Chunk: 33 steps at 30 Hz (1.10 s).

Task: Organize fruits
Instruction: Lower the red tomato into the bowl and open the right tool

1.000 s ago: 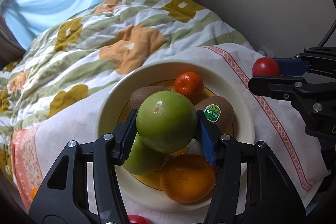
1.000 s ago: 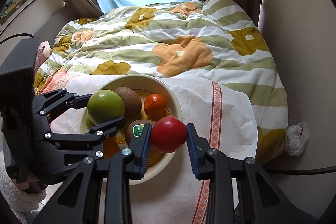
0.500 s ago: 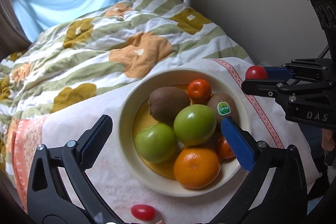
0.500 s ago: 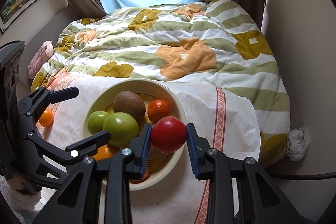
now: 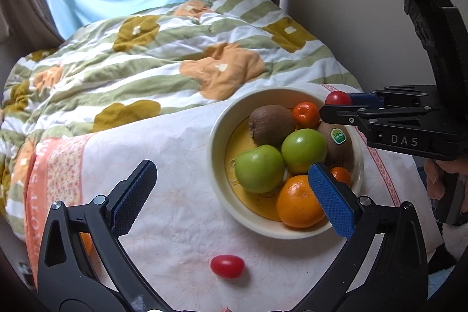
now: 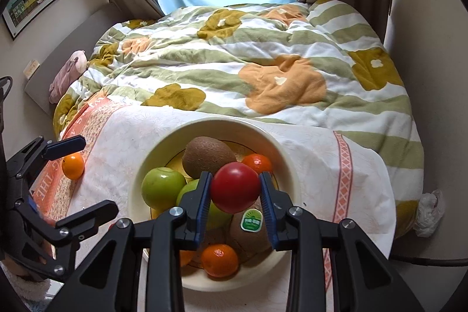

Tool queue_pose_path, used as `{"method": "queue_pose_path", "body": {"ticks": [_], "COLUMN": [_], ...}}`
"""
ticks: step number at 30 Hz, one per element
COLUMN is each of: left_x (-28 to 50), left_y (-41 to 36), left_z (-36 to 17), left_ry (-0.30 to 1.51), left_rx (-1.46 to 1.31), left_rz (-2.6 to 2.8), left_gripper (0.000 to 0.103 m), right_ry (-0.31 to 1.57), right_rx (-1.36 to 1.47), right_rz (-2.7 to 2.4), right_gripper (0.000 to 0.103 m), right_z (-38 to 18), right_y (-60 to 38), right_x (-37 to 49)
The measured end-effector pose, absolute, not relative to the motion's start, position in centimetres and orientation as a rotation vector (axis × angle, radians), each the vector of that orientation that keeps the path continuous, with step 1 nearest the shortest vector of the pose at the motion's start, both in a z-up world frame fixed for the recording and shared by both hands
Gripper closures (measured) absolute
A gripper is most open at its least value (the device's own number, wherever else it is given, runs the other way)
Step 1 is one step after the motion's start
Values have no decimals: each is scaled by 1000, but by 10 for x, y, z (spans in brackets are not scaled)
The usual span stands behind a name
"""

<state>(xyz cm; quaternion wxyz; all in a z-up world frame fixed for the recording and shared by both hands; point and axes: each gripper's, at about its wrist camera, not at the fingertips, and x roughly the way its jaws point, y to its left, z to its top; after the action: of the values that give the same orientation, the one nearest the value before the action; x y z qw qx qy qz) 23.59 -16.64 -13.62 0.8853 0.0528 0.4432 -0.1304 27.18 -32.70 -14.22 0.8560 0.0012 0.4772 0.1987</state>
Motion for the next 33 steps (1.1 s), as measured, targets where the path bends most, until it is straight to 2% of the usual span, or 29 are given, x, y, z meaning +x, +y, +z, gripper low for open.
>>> {"method": "queue_pose_path", "body": {"ticks": [10, 12, 13, 14, 15, 25, 33], "left_x": [234, 235, 235, 235, 235, 225, 210], "left_y": [-153, -153, -152, -152, -151, -151, -140], "left_z": [-148, -149, -150, -150, -150, -143, -113], "left_ry": [937, 938, 938, 938, 939, 928, 889], "left_rx": [50, 41, 37, 34, 31, 38, 31], "left_rz": [-238, -234, -234, -234, -235, -236, -225], "left_gripper": [0, 0, 0, 0, 0, 0, 0], "right_ry": [1033, 1025, 1021, 1013, 1002, 959, 941], "right_rx": [-5, 14, 19, 27, 34, 20, 14], "right_rz": [433, 429, 427, 426, 427, 410, 388], "right_gripper": [73, 56, 25, 7, 5, 5, 5], "right_z": [-163, -163, -162, -162, -161, -149, -121], "right_y": [-319, -321, -322, -323, -325, -328, -327], "right_x": [281, 281, 280, 278, 276, 262, 247]}}
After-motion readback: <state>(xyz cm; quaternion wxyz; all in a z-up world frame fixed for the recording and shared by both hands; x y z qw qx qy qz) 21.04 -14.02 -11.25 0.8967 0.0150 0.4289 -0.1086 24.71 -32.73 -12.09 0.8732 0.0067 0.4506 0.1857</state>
